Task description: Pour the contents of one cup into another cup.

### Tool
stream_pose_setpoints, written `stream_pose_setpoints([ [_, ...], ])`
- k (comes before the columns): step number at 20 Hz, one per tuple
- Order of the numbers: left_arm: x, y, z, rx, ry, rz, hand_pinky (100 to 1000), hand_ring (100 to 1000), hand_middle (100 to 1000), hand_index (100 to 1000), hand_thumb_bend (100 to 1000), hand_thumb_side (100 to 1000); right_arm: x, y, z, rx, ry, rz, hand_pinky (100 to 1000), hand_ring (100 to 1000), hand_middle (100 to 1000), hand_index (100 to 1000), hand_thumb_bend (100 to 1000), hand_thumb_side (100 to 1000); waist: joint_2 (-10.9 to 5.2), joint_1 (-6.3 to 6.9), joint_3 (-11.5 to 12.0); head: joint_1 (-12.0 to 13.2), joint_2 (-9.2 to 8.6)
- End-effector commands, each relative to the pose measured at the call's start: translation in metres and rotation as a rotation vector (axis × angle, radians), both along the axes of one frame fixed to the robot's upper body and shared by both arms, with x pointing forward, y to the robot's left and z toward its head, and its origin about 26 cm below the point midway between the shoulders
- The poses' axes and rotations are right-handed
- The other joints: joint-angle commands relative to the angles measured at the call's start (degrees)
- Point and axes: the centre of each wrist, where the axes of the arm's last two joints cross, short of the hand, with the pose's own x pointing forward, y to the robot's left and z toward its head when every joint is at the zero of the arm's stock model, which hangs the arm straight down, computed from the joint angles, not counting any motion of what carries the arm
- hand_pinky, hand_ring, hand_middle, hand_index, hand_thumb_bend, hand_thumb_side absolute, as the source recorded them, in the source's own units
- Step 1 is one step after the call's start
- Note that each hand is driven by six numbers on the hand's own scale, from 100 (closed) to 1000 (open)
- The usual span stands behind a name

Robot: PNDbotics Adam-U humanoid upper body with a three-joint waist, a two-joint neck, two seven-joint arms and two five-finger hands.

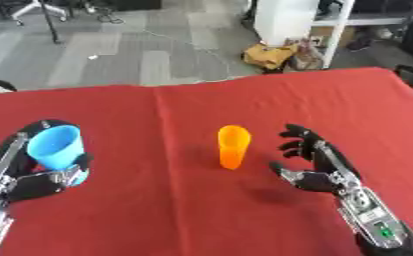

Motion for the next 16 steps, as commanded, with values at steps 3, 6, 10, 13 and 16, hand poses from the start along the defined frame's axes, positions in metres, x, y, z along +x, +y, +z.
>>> stream_pose_setpoints([
  [3, -0.004, -0.005, 0.012, 0.002, -0.029, -0.033, 299, 629, 575, 669, 138, 100, 0.005, -0.008, 0.012, -0.048, -0.026, 0.007, 677, 713, 781, 927, 451, 100, -1.34, 0.05, 0.3, -0.4, 0.2],
  [6, -0.007, -0.013, 0.011, 0.003, -0.032, -0.064, 304, 632, 577, 671, 140, 100, 0.009, -0.005, 0.013, -0.054, -0.015, 0.021, 670, 701, 771, 927, 449, 100, -1.46, 0.15, 1.0, -0.8, 0.13],
  [10, -0.012, -0.024, 0.014, 0.007, -0.039, -0.12, 288, 614, 560, 663, 147, 100, 0.015, -0.001, 0.014, -0.061, -0.002, 0.043, 668, 695, 766, 927, 451, 100, -1.5, 0.2, 2.2, -1.3, -0.06],
  [13, -0.015, -0.029, 0.016, 0.015, -0.041, -0.149, 279, 606, 553, 638, 149, 100, 0.018, 0.001, 0.014, -0.062, 0.0, 0.054, 667, 695, 766, 927, 454, 100, -1.48, 0.2, 2.7, -1.5, -0.18],
  [16, -0.016, -0.032, 0.017, 0.018, -0.043, -0.168, 277, 605, 552, 621, 149, 100, 0.022, 0.004, 0.016, -0.061, 0.0, 0.064, 667, 694, 765, 927, 455, 100, -1.46, 0.23, 3.1, -1.6, -0.32],
])
